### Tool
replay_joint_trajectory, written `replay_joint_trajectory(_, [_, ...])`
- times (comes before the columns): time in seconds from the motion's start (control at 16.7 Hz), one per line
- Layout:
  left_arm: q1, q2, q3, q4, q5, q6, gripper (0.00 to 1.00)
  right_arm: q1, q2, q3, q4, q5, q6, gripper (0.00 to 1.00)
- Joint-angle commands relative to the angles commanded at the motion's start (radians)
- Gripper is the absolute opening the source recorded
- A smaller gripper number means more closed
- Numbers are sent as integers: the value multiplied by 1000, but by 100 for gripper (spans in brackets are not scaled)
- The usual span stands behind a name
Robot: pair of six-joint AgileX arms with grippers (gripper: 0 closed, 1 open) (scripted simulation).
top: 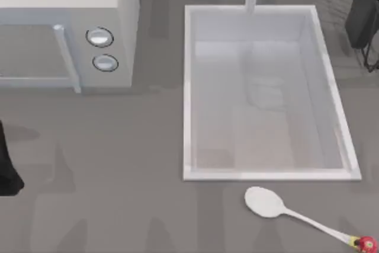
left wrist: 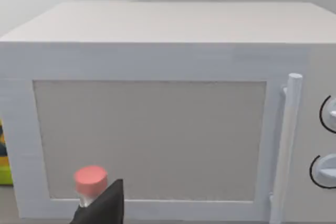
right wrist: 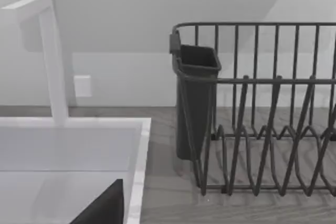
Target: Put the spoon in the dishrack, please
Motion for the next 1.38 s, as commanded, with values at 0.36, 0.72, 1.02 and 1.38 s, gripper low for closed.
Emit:
replay_joint_trajectory(0.36, [0, 0, 0, 0, 0, 0, 100, 54, 108, 91, -94, 0, -48, 100])
replay_joint_trajectory(0.72, [0, 0, 0, 0, 0, 0, 100, 232, 570, 393, -414, 4, -209, 100])
replay_joint_trajectory(1.02, [0, 0, 0, 0, 0, 0, 100, 402, 1050, 667, -727, 7, -361, 100])
replay_joint_trajectory(1.38, [0, 0, 0, 0, 0, 0, 100, 551, 1425, 915, -993, 6, -492, 100])
